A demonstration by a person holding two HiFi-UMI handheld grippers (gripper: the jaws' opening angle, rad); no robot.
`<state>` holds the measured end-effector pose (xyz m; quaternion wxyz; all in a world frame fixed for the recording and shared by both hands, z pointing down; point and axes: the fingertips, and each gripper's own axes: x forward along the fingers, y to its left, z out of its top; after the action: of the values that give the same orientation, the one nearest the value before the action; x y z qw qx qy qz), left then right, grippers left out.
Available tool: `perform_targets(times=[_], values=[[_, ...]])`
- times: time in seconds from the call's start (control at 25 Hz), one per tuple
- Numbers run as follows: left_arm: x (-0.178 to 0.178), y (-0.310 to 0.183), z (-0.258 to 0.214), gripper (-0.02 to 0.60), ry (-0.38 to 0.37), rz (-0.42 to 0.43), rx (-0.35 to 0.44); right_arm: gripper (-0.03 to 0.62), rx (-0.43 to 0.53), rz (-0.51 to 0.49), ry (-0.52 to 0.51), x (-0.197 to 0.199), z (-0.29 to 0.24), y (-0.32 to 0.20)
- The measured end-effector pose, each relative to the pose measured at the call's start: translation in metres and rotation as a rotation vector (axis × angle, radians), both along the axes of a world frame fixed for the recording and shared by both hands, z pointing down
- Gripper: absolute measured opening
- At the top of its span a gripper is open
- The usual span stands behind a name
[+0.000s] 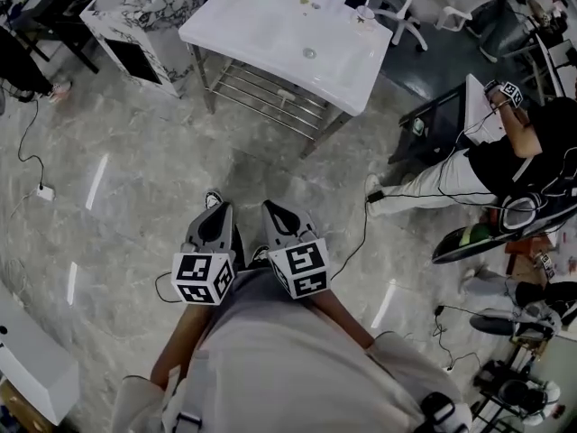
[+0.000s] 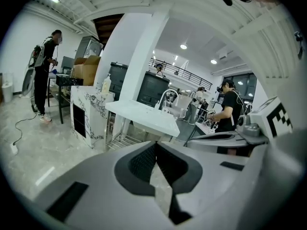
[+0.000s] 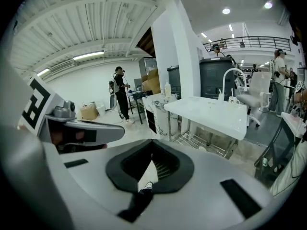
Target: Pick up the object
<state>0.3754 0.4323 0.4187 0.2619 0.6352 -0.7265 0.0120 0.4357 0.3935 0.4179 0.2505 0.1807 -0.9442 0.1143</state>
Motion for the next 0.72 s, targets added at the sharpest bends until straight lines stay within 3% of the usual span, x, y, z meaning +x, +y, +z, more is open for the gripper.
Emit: perform_targets(times=[0.48, 0.72], values=[[-0.108, -0.052, 0.001, 0.000, 0.059, -0.020, -0.028, 0.009, -0.047, -0.016, 0.045, -0.106, 0.003, -0.052], [-0.159, -0.072, -0.005, 0.000, 0.098, -0.031, -0.008, 0.009, -0.072, -0.069, 0.113, -0.151, 0.013, -0.070]])
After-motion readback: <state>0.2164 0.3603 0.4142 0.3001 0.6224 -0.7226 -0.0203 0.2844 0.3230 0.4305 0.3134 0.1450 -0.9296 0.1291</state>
